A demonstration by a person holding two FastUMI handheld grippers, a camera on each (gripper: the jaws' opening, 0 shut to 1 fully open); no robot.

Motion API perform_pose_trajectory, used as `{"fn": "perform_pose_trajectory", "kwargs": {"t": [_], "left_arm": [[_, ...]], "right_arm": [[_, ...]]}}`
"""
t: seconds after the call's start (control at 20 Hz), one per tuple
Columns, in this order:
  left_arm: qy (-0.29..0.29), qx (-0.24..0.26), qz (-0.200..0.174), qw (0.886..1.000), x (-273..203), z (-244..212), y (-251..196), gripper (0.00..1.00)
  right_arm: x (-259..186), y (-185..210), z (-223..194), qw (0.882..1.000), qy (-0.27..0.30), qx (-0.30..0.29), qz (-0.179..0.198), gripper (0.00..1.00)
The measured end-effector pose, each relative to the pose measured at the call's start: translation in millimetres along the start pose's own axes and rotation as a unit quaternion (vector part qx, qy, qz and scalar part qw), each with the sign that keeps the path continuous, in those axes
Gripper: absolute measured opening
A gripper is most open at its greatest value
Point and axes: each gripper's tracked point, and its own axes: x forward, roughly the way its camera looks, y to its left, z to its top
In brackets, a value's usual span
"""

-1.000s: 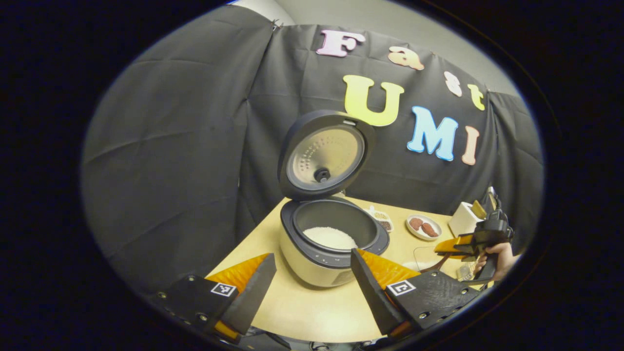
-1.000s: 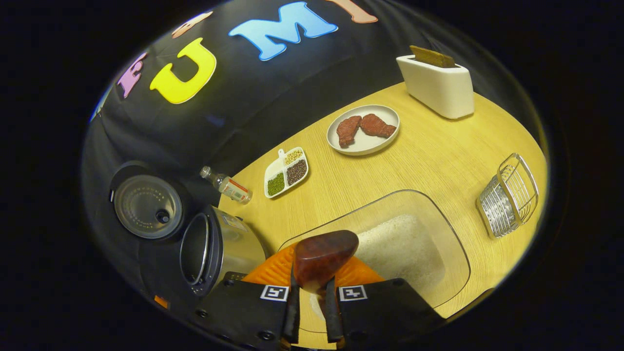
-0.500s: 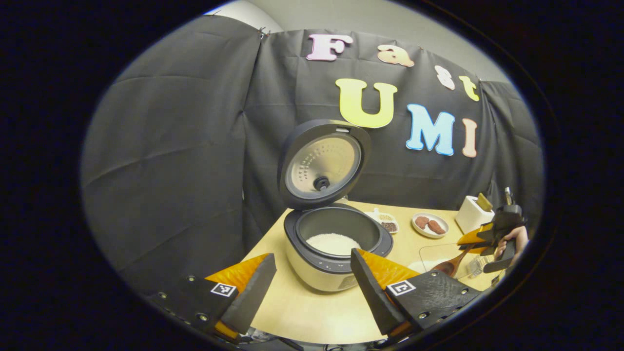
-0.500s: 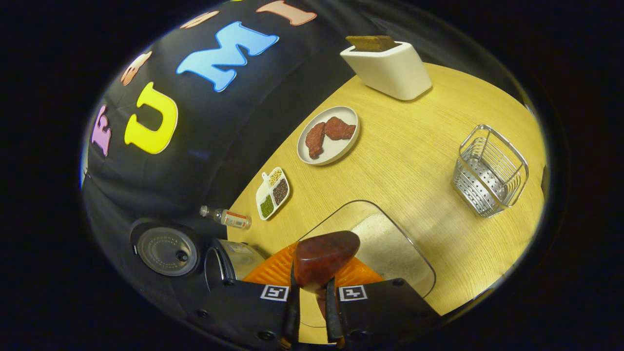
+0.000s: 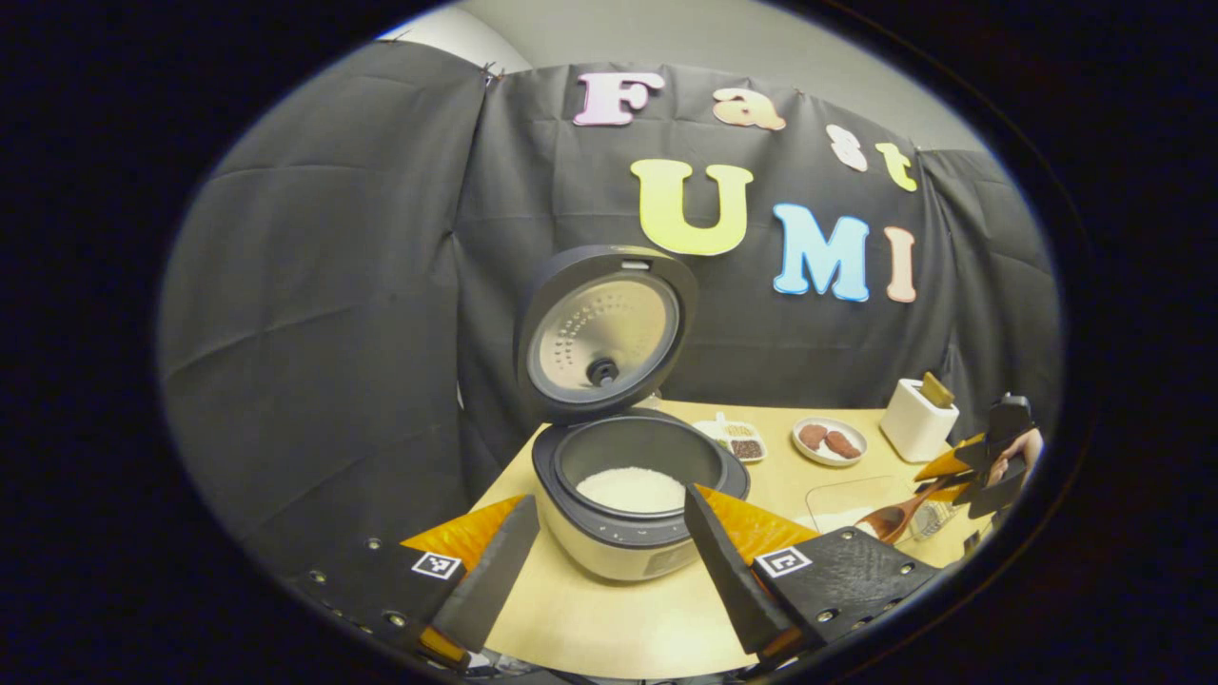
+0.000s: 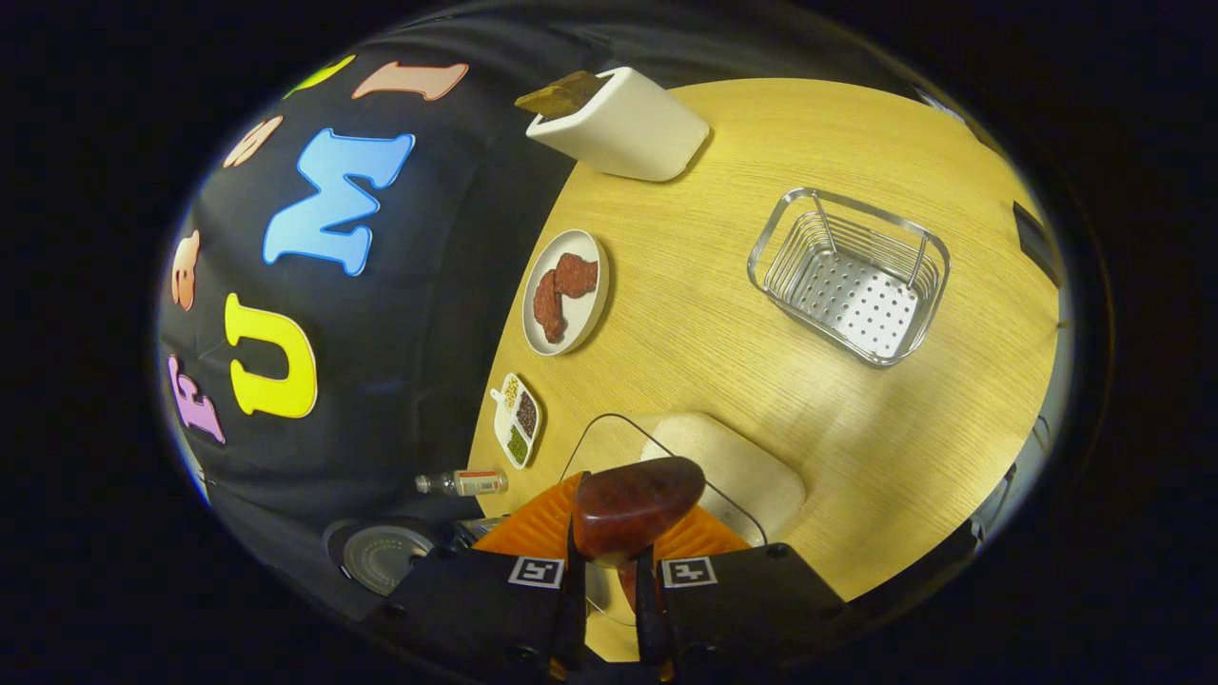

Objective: Close the left gripper, press the button to open the rice cooker; take a wooden spoon from the chopstick holder with the right hand, scoop a spoonful of rice and pour it into the rice cooker, then put the wooden spoon back into the chopstick holder.

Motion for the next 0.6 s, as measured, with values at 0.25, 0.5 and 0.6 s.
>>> {"fn": "perform_pose_trajectory", "kwargs": {"t": [0.25, 0.5, 0.6], "left_arm": [[0.001, -0.006, -0.005, 1.000, 3.5, -0.4, -5.0, 0.96], [0.013, -0.054, 0.008, 0.998, 4.4, -9.9, 7.4, 0.96], [0.016, -0.056, 0.015, 0.998, 3.1, -13.7, 12.2, 0.96]], "right_arm": [[-8.8, 26.6, 12.8, 0.999, -0.003, 0.032, 0.034, 0.23], [-8.8, 66.6, 6.9, 0.998, 0.016, 0.029, 0.059, 0.23], [-5.0, 89.3, -0.9, 0.997, 0.027, 0.013, 0.077, 0.23]]}}
